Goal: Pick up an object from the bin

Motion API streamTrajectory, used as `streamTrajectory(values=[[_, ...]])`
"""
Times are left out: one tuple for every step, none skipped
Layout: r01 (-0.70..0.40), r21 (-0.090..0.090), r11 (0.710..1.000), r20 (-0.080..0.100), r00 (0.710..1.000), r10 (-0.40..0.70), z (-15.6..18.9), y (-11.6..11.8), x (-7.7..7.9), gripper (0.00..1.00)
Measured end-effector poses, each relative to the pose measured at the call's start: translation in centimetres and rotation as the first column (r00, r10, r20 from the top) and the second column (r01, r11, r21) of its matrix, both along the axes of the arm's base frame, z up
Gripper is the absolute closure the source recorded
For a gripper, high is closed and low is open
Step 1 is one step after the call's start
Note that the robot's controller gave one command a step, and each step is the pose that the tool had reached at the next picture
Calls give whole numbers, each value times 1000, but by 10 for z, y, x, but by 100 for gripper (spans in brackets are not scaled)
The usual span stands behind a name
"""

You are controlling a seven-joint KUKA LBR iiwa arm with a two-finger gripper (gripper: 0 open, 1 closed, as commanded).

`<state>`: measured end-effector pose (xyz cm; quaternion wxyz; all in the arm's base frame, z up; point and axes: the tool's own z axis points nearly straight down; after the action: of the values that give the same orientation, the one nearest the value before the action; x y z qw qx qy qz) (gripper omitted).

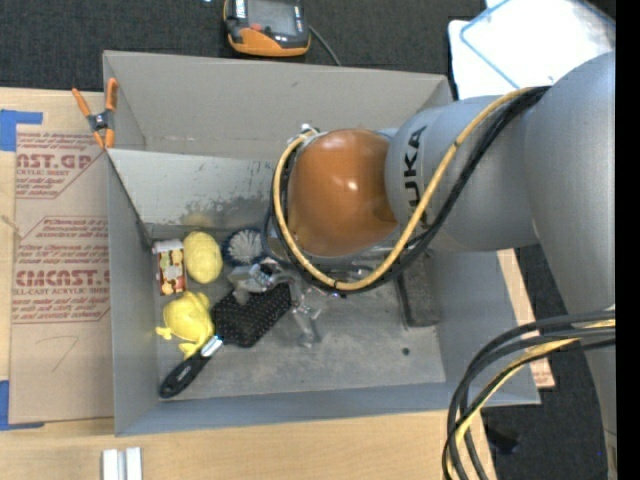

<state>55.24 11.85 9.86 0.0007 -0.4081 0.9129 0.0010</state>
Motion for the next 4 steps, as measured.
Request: streamTrajectory(values=[[-297, 6, 955, 22, 955, 296, -26, 4, 22, 0], [-297, 5, 955, 22, 955, 297, -24, 10, 22, 100], [-297, 5, 955, 22, 955, 297, -24, 10, 22, 100], [-296, 5, 955, 23, 955, 296, -22, 10, 22, 100]])
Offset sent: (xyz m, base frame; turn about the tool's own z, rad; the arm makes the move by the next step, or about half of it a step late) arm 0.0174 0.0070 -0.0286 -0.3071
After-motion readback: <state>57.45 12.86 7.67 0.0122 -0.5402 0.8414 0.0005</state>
